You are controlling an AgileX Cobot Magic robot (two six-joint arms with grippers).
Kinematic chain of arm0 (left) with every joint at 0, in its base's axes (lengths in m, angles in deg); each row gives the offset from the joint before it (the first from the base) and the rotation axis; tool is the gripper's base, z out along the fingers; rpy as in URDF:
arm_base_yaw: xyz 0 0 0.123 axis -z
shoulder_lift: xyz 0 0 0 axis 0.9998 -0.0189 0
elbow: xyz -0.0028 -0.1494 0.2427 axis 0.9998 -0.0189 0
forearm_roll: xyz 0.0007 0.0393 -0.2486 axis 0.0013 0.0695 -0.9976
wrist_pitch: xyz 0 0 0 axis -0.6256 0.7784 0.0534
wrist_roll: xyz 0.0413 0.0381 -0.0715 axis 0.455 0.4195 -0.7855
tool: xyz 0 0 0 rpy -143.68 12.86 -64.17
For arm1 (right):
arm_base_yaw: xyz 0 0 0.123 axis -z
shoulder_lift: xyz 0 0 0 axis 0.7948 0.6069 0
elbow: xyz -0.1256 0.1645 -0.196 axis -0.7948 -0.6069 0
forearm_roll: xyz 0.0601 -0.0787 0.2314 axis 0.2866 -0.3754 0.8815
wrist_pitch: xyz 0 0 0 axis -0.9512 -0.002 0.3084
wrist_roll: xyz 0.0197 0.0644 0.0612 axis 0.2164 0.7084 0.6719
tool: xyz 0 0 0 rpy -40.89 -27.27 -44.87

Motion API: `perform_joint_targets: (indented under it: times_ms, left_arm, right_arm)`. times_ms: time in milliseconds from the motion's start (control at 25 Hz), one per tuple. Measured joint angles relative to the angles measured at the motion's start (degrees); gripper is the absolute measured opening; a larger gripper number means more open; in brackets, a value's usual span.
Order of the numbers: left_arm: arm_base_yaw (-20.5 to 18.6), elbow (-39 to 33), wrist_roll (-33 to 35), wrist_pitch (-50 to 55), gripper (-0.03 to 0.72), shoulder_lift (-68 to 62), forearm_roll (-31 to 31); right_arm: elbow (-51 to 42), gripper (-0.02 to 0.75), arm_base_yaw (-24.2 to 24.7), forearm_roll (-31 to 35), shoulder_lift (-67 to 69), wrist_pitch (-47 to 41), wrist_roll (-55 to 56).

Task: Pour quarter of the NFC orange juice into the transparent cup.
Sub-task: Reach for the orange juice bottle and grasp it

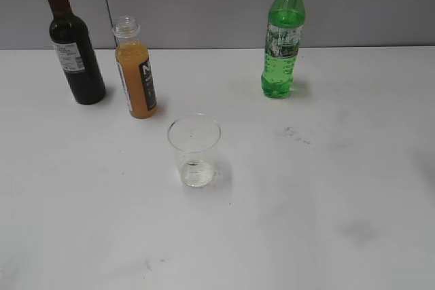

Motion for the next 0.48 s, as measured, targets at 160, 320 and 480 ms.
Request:
perform_joint_targets:
  times_ms: [160, 320, 480]
  left_arm:
    - [0.0, 0.0, 0.0, 0.0, 0.443, 0.0, 0.0]
    - [0.0, 0.0, 0.0, 0.0, 0.443, 0.0, 0.0]
    - [0.0, 0.0, 0.0, 0.0, 0.443, 0.0, 0.0]
  right_arm:
    - [-8.24, 0.592, 0.12, 0.65, -8.66, -0.12, -0.07]
    - [-19.26, 0.591, 0.12, 1.04, -18.67, -0.19, -0.18]
    - [-29.81, 0.591, 0.12, 1.09, -29.64, 1.65, -0.23]
